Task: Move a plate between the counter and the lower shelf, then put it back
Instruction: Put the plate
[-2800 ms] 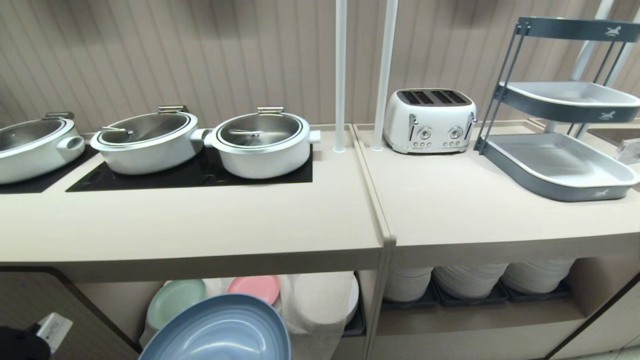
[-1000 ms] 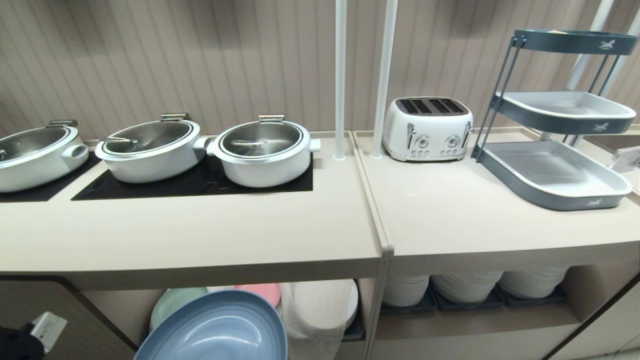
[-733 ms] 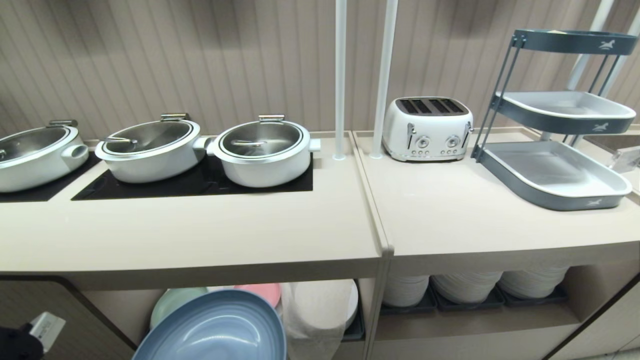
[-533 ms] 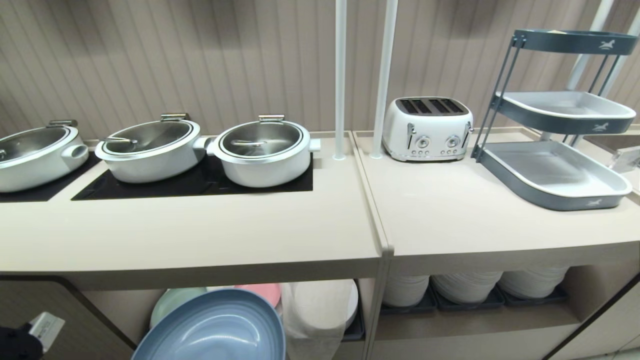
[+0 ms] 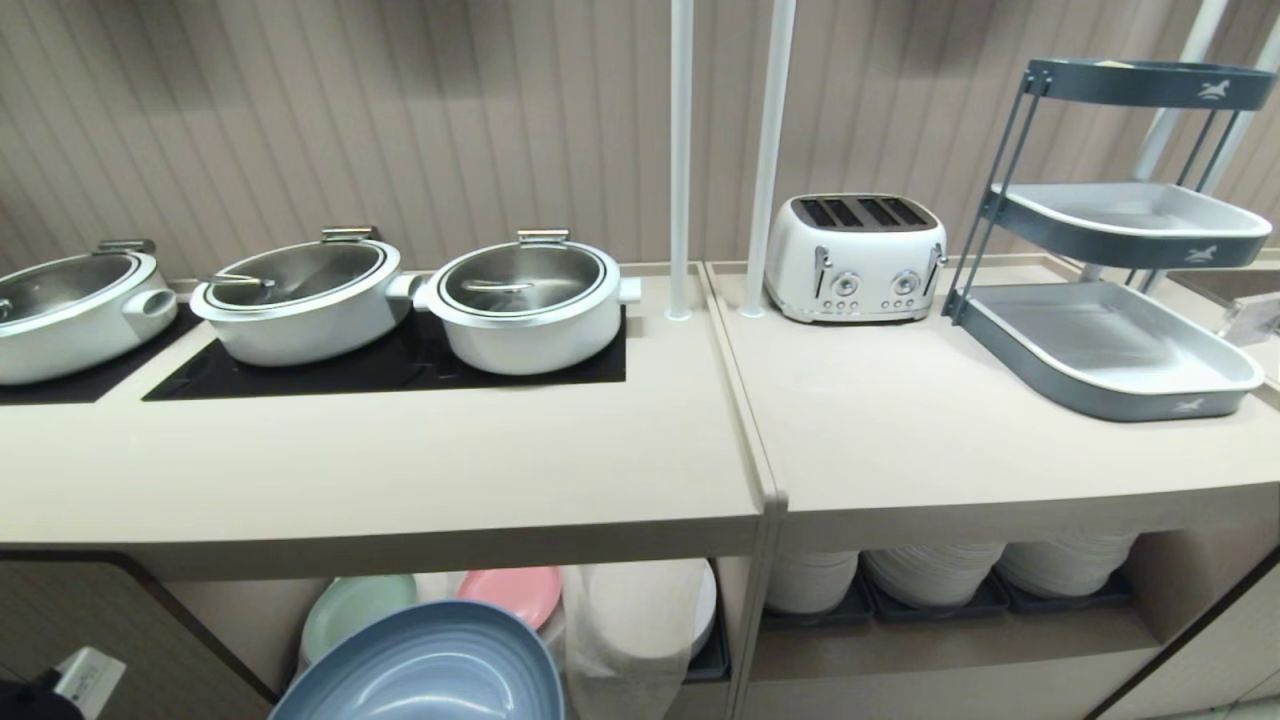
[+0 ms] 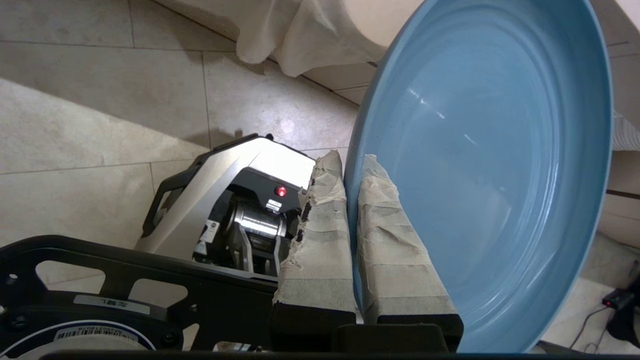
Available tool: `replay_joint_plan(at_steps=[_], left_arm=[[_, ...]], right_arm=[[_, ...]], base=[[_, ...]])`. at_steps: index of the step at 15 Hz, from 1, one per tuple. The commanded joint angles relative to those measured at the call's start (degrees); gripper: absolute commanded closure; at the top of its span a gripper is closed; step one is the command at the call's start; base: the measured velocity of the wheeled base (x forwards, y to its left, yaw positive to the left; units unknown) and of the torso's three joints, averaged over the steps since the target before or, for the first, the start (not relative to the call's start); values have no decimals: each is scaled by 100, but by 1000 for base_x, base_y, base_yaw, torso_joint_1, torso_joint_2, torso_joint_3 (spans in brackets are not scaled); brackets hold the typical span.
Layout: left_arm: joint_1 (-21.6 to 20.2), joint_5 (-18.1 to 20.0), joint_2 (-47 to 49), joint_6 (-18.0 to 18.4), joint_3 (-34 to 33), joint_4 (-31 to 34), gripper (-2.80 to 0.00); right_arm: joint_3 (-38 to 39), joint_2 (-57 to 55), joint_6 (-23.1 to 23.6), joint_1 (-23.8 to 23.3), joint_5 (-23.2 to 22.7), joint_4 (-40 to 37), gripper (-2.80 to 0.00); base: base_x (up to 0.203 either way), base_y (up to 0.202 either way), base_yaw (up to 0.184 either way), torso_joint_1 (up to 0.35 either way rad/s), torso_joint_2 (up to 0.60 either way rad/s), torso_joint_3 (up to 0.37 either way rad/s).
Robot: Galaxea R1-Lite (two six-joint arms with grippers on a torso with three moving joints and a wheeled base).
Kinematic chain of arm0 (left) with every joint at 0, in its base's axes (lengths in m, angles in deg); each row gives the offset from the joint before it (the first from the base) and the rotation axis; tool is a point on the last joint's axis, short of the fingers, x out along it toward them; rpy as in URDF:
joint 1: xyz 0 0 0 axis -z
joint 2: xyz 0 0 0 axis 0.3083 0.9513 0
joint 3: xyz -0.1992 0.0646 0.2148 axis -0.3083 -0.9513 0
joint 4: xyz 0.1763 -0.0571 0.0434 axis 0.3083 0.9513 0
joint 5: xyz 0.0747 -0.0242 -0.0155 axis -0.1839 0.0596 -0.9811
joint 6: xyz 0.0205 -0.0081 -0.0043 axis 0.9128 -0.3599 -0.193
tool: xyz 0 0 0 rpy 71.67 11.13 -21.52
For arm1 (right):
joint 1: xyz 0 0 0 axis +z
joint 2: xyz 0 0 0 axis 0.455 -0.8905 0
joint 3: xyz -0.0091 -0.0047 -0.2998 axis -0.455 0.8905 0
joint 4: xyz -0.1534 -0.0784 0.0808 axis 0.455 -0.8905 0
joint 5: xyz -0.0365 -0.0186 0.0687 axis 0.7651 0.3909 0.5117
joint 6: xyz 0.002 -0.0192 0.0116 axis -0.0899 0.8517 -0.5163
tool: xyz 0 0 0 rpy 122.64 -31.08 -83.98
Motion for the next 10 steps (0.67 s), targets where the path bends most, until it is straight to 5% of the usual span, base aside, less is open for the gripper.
replay_joint_plan(at_steps=[1,10], left_arm=[[0,-15,-28,-36,-8,3,0],[-44,-6,-28,-45,2,-6,0]], right_arm=[[0,0,-4,1,1,5,0],[0,0,-4,6,1,5,0]], base=[[0,0,0,0,0,0],[0,0,0,0,0,0]])
